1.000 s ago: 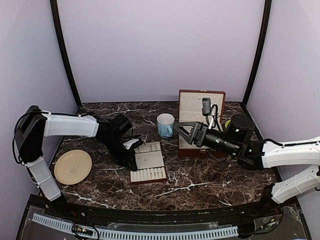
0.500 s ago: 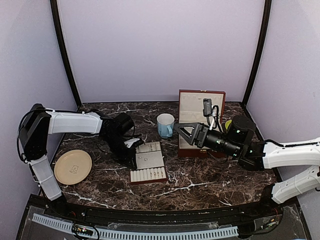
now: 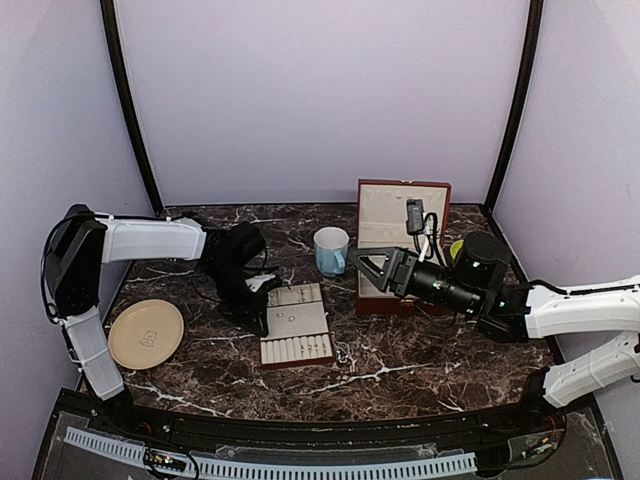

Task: Organize the mixed jewelry
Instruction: Insert the earring into the earring holder.

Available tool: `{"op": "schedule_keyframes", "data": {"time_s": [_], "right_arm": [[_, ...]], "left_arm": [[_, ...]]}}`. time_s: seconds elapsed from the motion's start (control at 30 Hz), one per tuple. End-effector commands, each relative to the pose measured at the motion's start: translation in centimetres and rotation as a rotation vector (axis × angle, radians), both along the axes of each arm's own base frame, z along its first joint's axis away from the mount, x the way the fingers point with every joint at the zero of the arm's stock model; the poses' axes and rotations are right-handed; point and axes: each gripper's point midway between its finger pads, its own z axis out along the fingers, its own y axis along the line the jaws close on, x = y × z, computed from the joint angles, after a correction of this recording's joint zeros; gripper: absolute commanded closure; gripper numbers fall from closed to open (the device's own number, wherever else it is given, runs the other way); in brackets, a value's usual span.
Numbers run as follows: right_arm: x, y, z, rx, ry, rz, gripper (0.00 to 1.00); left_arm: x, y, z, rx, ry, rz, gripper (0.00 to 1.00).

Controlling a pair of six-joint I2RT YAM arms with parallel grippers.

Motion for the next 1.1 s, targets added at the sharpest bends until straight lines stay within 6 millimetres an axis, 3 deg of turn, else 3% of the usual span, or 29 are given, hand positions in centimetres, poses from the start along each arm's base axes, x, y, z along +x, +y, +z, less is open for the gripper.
{"op": "schedule_keyframes", "data": {"time_s": [0.0,1.07], "right_arm": [[0.18,-0.27,0.72,0.031,-0.014,-0.012,0.36],[0.24,-0.45,0.37,0.025,-0.007,-0.020,0.36]], "left_arm": [[-0.22,0.19,0.35,0.010,0.023,-0.021,0.87],[0.30,-0.59,-0.15,-0.005,0.037,-0.024,0.87]]}}
